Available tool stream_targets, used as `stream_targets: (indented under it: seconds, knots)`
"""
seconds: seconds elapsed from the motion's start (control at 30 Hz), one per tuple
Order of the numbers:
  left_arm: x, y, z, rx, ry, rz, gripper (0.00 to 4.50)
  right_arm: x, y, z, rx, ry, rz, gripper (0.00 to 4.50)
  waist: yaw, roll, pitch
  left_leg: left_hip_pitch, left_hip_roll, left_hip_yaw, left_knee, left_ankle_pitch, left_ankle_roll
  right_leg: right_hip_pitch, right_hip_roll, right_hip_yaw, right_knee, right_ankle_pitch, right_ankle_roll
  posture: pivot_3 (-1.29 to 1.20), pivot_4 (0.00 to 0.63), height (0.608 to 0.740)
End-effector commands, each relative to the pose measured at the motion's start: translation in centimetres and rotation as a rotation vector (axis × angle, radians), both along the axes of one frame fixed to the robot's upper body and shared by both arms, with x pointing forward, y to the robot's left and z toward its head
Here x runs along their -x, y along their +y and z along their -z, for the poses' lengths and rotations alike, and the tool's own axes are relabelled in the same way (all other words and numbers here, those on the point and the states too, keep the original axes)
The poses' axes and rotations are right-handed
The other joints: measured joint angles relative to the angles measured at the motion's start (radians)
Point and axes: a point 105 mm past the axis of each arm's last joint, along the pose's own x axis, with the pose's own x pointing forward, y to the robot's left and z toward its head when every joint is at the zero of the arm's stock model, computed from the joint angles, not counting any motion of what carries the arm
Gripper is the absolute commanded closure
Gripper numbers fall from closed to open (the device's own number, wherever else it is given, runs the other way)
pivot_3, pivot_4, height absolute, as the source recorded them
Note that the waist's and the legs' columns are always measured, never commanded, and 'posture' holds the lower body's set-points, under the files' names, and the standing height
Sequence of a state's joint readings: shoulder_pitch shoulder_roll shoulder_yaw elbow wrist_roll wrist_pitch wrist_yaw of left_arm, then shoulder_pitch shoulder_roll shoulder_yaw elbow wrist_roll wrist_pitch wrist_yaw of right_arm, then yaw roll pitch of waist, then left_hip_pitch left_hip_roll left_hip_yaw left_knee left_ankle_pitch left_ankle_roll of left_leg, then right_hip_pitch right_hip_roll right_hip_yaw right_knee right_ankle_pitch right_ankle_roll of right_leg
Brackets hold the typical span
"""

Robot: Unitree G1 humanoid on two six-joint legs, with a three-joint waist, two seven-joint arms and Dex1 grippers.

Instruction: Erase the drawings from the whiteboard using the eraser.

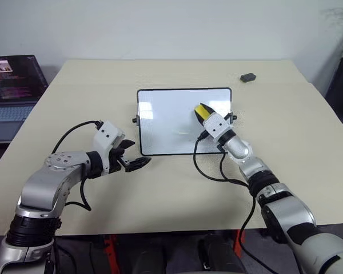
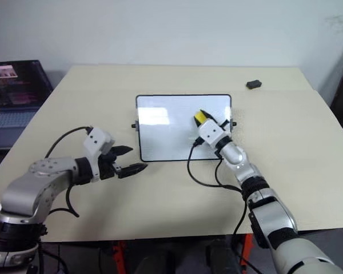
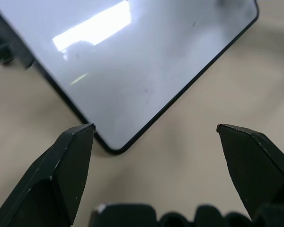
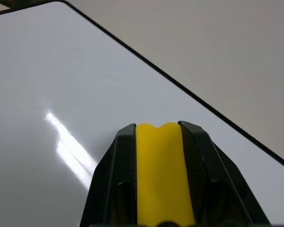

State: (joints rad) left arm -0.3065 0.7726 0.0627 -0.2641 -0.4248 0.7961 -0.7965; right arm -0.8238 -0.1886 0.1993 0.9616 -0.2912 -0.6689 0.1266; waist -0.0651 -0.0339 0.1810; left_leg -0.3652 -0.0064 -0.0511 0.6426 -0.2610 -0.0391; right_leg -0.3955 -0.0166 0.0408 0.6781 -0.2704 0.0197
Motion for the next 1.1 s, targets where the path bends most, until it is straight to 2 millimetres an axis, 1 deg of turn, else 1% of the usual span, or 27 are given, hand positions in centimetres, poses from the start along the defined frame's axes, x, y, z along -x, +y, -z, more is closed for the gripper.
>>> stream_targets:
  seconds: [0.03,0.13,0.2,0.23,0.33,0.43,0.5,0.53,0.57,0.63,0.73,0.8,0.87,0.97,1.03,1.07,1.1]
  knots:
    - [0.0,-0.1,-1.1,-0.015,-0.046,0.017,0.00,1.2,0.4,3.6,0.042,0.095,-0.035,3.52,0.000,0.000,0.000,0.001,0.000,-0.001,0.000,0.000,0.000,0.002,0.000,-0.001,0.000,0.000,0.000,0.00,0.150,0.740]
    - [0.0,-0.2,-1.1,-0.015,-0.047,0.021,0.00,2.2,1.0,5.4,0.083,0.134,-0.076,3.52,-0.002,0.000,0.000,0.004,0.000,-0.001,0.001,0.000,0.000,0.005,0.001,-0.001,0.000,0.000,0.000,0.00,0.150,0.740]
    - [-0.1,-0.2,-1.2,-0.015,-0.049,0.024,0.00,3.3,1.8,6.8,0.131,0.164,-0.129,3.52,-0.001,0.000,0.000,0.007,0.000,-0.001,0.001,0.000,0.000,0.007,0.001,0.000,0.000,0.000,0.001,0.00,0.150,0.740]
    - [-0.1,-0.3,-1.2,-0.015,-0.050,0.025,0.00,3.7,2.1,7.3,0.152,0.175,-0.150,3.52,-0.001,-0.001,0.000,0.007,0.000,-0.001,0.002,0.000,0.000,0.008,0.001,0.000,0.000,-0.002,0.004,0.00,0.150,0.740]
    - [-0.2,-0.3,-1.3,-0.015,-0.052,0.027,0.00,4.8,2.8,8.3,0.213,0.192,-0.213,3.52,-0.002,-0.001,-0.001,0.008,0.000,-0.001,0.002,0.001,0.001,0.008,0.001,0.000,0.000,-0.003,0.004,0.00,0.150,0.740]
    - [-0.2,-0.3,-1.3,-0.016,-0.052,0.029,0.00,5.3,3.1,8.4,0.274,0.180,-0.255,3.52,-0.001,-0.001,0.000,0.008,0.001,-0.001,0.002,0.001,0.000,0.008,0.001,0.000,0.000,-0.002,0.004,0.00,0.150,0.740]
    - [-0.3,-0.3,-1.3,-0.016,-0.052,0.028,0.00,5.4,3.5,7.4,0.277,0.147,-0.278,3.53,0.000,-0.001,0.000,0.007,0.000,-0.001,0.002,0.001,0.000,0.008,0.001,0.000,0.000,-0.002,0.004,0.00,0.150,0.740]
    - [-0.2,-0.3,-1.3,-0.016,-0.051,0.028,0.00,5.4,3.7,6.4,0.254,0.116,-0.291,3.53,0.000,-0.001,0.000,0.007,0.000,-0.002,0.001,0.000,0.000,0.007,0.001,-0.001,0.000,-0.002,0.004,0.00,0.150,0.740]
    - [-0.2,-0.3,-1.3,-0.017,-0.051,0.027,0.00,5.5,3.9,5.2,0.228,0.084,-0.305,3.53,0.000,-0.001,0.000,0.006,0.000,-0.002,0.001,0.000,0.000,0.007,0.001,-0.001,0.000,-0.002,0.004,0.00,0.150,0.740]
    - [-0.2,-0.2,-1.2,-0.018,-0.050,0.024,0.00,5.9,4.0,2.1,0.141,-0.002,-0.332,3.53,0.002,0.000,0.000,0.003,0.000,-0.003,0.001,0.000,0.000,0.005,0.001,-0.001,-0.001,-0.002,0.003,0.00,0.150,0.740]
    - [-0.1,0.0,-1.1,-0.019,-0.048,0.020,0.00,6.4,3.9,-2.1,0.052,-0.126,-0.347,3.53,0.003,0.000,0.001,-0.001,0.000,-0.003,0.001,0.000,0.000,0.000,0.001,-0.001,0.000,0.000,0.000,0.00,0.150,0.740]
    - [-0.1,0.0,-1.1,-0.019,-0.047,0.019,0.00,6.2,3.7,-3.8,0.018,-0.169,-0.323,3.53,0.004,0.000,0.001,-0.003,0.000,-0.003,0.001,0.000,0.000,-0.001,0.001,-0.002,0.000,0.000,0.000,0.00,0.150,0.740]
    - [-0.1,-0.1,-1.0,-0.018,-0.045,0.020,0.00,4.9,3.6,-4.7,0.015,-0.177,-0.257,3.53,0.005,0.000,0.001,-0.003,0.000,-0.003,0.000,0.000,0.000,-0.001,0.001,-0.002,-0.001,0.000,0.000,0.00,0.150,0.740]
    - [-0.1,-0.2,-1.0,-0.017,-0.042,0.023,0.00,2.7,3.7,-5.2,0.013,-0.138,-0.172,3.53,0.007,0.000,0.001,-0.002,0.000,-0.003,0.000,0.000,0.000,-0.001,0.001,-0.002,0.000,0.000,0.000,0.00,0.150,0.740]
    - [-0.1,-0.2,-0.9,-0.018,-0.042,0.025,0.00,0.9,4.4,-5.4,0.010,-0.087,-0.119,3.53,0.006,0.000,0.001,-0.002,0.000,-0.002,0.000,0.000,0.000,-0.001,0.001,-0.002,0.000,0.000,0.000,0.00,0.150,0.740]
    - [-0.1,-0.2,-1.0,-0.018,-0.041,0.026,0.00,0.5,4.6,-5.5,0.010,-0.076,-0.106,3.53,0.005,0.000,0.001,-0.002,0.000,-0.002,0.000,0.000,0.000,-0.001,0.001,-0.002,0.000,0.000,0.000,0.00,0.150,0.740]
    - [-0.1,-0.2,-1.0,-0.019,-0.041,0.026,0.00,0.1,5.1,-5.1,0.021,-0.056,-0.101,3.53,0.005,0.000,0.001,-0.002,0.000,-0.002,0.000,0.000,0.000,-0.002,0.001,-0.001,0.000,0.000,0.000,0.00,0.150,0.740]
